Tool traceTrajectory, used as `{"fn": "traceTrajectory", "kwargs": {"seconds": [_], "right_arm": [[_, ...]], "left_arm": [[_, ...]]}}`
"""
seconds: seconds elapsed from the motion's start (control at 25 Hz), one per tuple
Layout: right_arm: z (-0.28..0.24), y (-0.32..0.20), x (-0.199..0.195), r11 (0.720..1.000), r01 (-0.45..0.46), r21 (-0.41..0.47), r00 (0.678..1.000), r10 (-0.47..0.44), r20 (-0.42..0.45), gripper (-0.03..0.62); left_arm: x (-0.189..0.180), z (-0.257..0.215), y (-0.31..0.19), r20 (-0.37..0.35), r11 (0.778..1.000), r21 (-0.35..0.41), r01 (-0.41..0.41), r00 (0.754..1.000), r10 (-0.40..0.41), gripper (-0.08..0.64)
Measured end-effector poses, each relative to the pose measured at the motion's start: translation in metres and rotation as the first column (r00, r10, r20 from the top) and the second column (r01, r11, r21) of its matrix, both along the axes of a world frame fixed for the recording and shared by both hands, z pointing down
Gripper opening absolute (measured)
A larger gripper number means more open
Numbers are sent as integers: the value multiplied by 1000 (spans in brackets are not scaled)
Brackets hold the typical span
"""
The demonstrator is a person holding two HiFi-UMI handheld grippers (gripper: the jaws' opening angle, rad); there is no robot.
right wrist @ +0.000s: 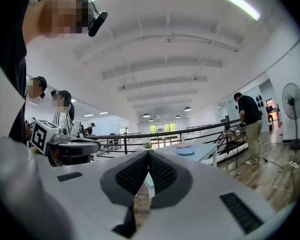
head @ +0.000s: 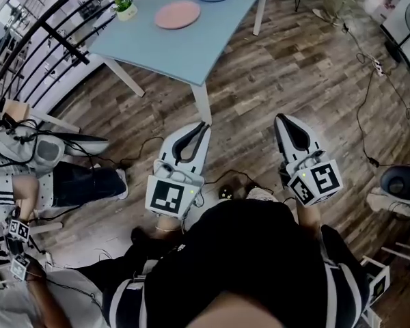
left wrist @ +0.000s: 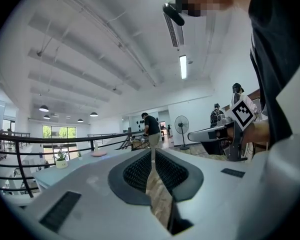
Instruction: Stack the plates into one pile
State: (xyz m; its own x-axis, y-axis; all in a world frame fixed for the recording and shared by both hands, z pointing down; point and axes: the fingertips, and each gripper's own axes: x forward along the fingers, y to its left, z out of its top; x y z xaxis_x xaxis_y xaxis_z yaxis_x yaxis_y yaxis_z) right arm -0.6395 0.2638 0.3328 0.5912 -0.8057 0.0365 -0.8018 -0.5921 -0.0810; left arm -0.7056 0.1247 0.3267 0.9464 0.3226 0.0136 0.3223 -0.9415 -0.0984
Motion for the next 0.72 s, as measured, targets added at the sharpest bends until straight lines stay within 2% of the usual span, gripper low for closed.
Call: {"fn": "traceTrajectory", "kwargs": {"seconds": [0.32,0.72], "right_arm": [[10,-5,-4,1000,-15,2,1000,15,18,2],[18,-12,61,999,12,42,1000,-13,27,2]], "left_arm": [[6,11,-10,-7,1000,-9,-24,1000,24,32],[53,18,-30,7,999,-5,49,999,-49,32]]}}
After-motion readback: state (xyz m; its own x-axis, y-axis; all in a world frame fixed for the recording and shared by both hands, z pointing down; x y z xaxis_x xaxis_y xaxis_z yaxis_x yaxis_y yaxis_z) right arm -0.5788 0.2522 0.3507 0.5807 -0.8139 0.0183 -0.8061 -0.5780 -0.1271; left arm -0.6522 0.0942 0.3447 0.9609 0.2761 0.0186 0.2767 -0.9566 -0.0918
